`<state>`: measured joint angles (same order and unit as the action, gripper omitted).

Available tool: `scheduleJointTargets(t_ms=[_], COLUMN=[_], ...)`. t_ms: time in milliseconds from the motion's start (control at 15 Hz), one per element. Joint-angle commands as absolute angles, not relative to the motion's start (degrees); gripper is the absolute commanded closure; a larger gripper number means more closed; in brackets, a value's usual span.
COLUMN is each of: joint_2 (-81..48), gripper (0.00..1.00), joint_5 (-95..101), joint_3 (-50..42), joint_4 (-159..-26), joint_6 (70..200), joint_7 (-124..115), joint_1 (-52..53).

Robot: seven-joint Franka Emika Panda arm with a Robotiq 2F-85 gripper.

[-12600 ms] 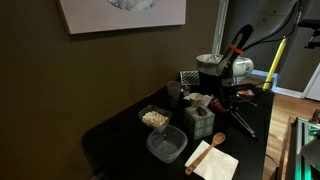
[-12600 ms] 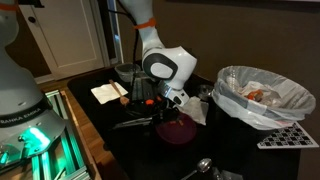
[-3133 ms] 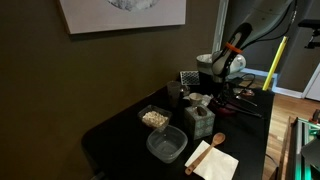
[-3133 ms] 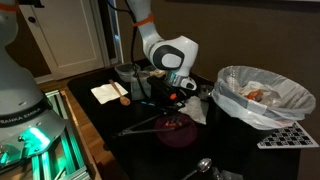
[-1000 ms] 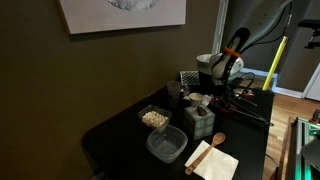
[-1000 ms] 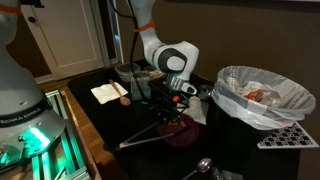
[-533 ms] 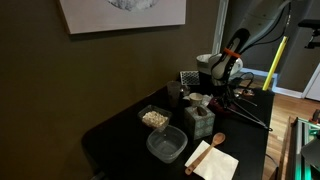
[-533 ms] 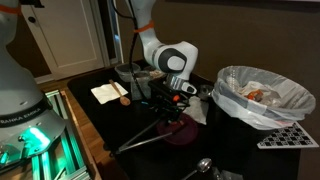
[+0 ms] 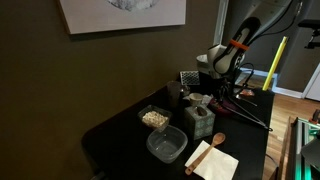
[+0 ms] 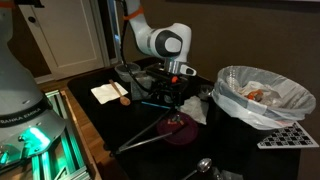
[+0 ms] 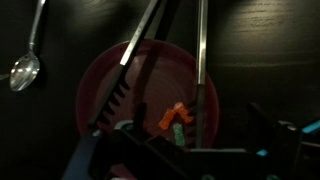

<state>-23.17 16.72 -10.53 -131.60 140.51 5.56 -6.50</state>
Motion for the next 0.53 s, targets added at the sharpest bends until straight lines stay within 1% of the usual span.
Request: scheduleJointTargets(t_ms=[0,200,467], joint_2=[-11.67,-6.12,-1.73], gripper=[0.0,0.0,0.0], joint_5=[27.86,39.72,49.32], joint_3=[-15.37,-17.66,-18.03], joint_4=[-142.96,-148.9,-155.0], joint_6=[145.27,147.43,154.54], joint_7=[-6.16,-17.97,-28.11], joint_1=[-1.64,-0.97,-6.05])
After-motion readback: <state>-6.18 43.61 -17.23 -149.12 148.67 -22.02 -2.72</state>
